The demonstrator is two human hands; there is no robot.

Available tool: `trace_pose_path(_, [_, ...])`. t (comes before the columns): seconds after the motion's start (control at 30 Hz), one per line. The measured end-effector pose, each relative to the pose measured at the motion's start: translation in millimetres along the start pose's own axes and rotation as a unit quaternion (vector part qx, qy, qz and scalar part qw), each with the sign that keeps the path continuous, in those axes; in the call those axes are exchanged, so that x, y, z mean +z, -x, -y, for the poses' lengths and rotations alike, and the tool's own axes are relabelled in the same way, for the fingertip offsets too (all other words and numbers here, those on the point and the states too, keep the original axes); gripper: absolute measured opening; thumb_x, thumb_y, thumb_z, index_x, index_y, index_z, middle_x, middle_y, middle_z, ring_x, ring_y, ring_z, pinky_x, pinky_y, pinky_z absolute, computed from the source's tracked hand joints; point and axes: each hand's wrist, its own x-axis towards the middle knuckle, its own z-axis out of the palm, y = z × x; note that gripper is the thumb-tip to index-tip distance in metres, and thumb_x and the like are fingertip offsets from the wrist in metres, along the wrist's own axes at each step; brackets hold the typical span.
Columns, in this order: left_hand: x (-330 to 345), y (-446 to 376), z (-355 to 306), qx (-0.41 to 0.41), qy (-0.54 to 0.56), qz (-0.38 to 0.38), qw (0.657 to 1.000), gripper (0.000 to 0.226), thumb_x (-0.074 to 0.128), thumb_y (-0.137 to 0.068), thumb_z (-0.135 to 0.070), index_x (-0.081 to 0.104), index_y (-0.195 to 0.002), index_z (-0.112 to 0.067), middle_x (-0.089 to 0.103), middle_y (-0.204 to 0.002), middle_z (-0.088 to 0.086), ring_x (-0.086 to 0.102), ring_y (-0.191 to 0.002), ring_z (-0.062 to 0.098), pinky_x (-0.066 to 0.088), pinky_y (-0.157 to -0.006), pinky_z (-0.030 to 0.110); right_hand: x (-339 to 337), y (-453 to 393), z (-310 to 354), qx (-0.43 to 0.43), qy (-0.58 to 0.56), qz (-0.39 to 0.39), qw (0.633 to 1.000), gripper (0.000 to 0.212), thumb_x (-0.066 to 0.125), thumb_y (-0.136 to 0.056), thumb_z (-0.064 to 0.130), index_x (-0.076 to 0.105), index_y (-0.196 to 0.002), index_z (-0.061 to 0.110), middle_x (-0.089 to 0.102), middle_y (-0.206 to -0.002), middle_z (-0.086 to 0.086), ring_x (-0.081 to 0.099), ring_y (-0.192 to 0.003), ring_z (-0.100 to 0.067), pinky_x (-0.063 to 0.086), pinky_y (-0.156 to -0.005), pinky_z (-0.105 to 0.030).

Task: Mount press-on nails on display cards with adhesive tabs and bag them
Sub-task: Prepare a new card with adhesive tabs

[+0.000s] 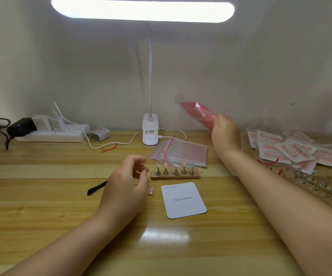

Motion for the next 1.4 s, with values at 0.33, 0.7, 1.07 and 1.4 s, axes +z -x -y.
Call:
trace_pose_path(0.33, [-24.4,-17.3,-38.7,-0.236,0.535,0.155,0.796,0.091,0.078,-0.057,-0.065,0.053,-0.126,-0.012,0.064,-0.124,0.015,0.067,-0.107,0.033,0.058,-0.083,0.046,-76.0,64.4,68.4,-0.381,-0.069,-0.131,0.913,0.020,0.056,-0.097,0.010,0.071,-0.098,-0.003,0.072,-0.096,-0.014,0.068,-0.081,-0.031,0.054,-0.076,-0.045])
trace_pose_path(0.7, [-49.2,-26.7,-44.2,-0.237,0.484,0.099,0.836,0.011,0.053,-0.083,-0.005,0.062,-0.083,0.002,0.069,-0.059,0.011,0.069,-0.050,0.022,0.052,-0.041,0.026,-81.4,110.5,85.7,-0.300,-0.145,0.035,0.942,0.041,0.051,-0.094,0.046,0.073,-0.097,0.012,0.071,-0.101,0.000,0.062,-0.100,-0.020,0.046,-0.089,-0.045])
trace_pose_path(1.07, [-50.1,-28.5,-32.8,-0.250,0.504,0.145,0.814,0.030,0.057,-0.073,-0.008,0.067,-0.098,0.003,0.073,-0.080,0.017,0.073,-0.069,0.030,0.058,-0.054,0.033,-94.6,74.7,51.3,0.238,-0.469,0.275,0.805,0.033,0.059,-0.094,0.010,0.056,-0.126,0.008,0.075,-0.097,-0.008,0.072,-0.082,-0.021,0.060,-0.069,-0.033])
trace_pose_path(1.4, [-50.5,-30.7,-25.5,-0.281,0.534,0.141,0.785,0.045,0.057,-0.076,-0.013,0.058,-0.119,0.000,0.073,-0.101,0.019,0.073,-0.087,0.035,0.060,-0.062,0.040,-99.9,73.2,43.0,0.146,-0.423,0.202,0.871,0.022,0.070,-0.085,0.007,0.065,-0.106,0.004,0.074,-0.096,-0.013,0.073,-0.085,-0.025,0.060,-0.070,-0.033])
